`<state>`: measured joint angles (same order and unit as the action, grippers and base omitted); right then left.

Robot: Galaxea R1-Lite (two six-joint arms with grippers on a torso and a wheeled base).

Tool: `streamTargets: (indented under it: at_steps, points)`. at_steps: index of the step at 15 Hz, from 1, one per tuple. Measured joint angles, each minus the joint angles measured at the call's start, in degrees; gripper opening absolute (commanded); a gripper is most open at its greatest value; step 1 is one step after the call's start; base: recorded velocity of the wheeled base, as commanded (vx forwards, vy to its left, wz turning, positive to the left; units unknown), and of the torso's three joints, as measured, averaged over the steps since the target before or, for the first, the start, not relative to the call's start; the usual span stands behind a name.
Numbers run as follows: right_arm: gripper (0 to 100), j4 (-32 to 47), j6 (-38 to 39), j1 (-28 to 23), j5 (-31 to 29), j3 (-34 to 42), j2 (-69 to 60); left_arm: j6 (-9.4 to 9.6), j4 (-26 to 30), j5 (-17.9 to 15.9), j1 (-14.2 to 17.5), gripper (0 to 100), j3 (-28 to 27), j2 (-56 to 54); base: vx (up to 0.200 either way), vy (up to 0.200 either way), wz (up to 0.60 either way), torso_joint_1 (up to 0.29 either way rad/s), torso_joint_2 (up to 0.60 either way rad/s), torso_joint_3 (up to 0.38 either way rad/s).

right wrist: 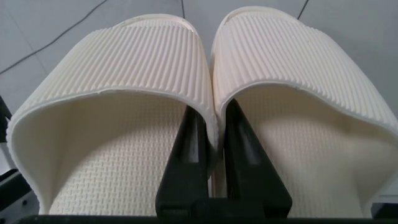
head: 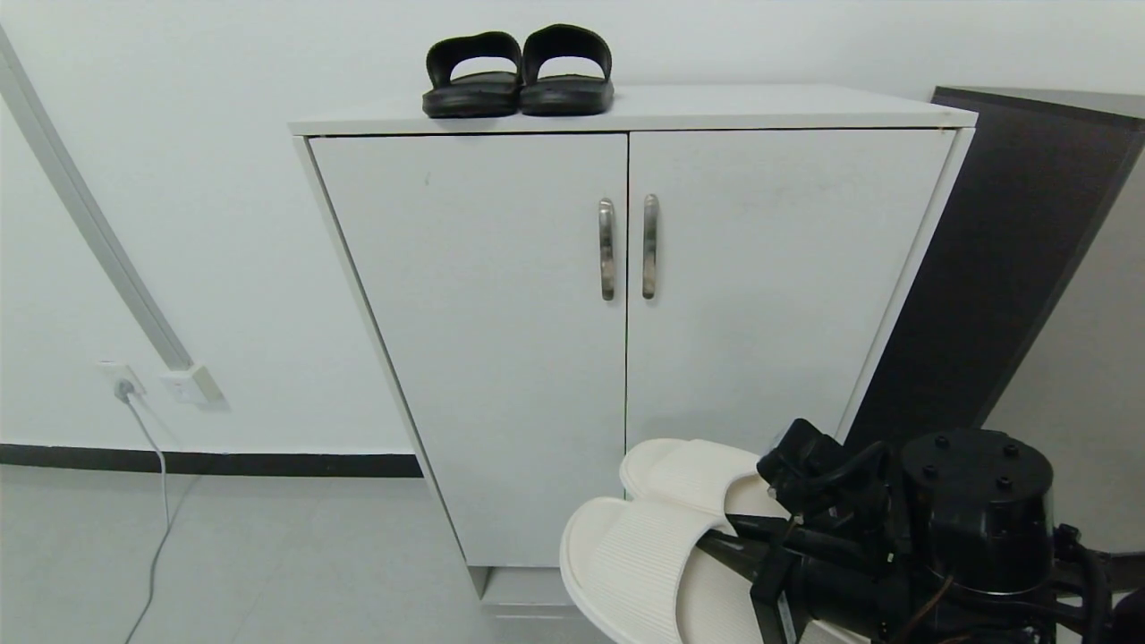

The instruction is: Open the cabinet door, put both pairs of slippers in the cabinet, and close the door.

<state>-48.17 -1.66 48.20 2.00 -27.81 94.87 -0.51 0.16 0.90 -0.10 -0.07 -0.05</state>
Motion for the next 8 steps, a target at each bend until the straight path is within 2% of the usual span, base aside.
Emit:
streamTargets:
  at_steps: [3,5,8]
  points:
    - [0,-0.04,0.02,0.00,0.07,0.05,0.00,0.27,-0.06,0.68,0.05,100,-0.74,0.15,0.000,0.000,0.00,0.000,0.00,0.000]
    - [0,-0.33,0.02,0.02,0.07,0.06,0.02,-1.49,-0.05,0.07,0.07,100,-4.02,1.87,0.000,0.000,0.00,0.000,0.00,0.000]
    - [0,-0.41,0.00,0.04,0.02,0.06,0.04,-2.39,-0.65,-5.85,-0.09,100,-7.45,7.90,0.000,0.000,0.00,0.000,0.00,0.000]
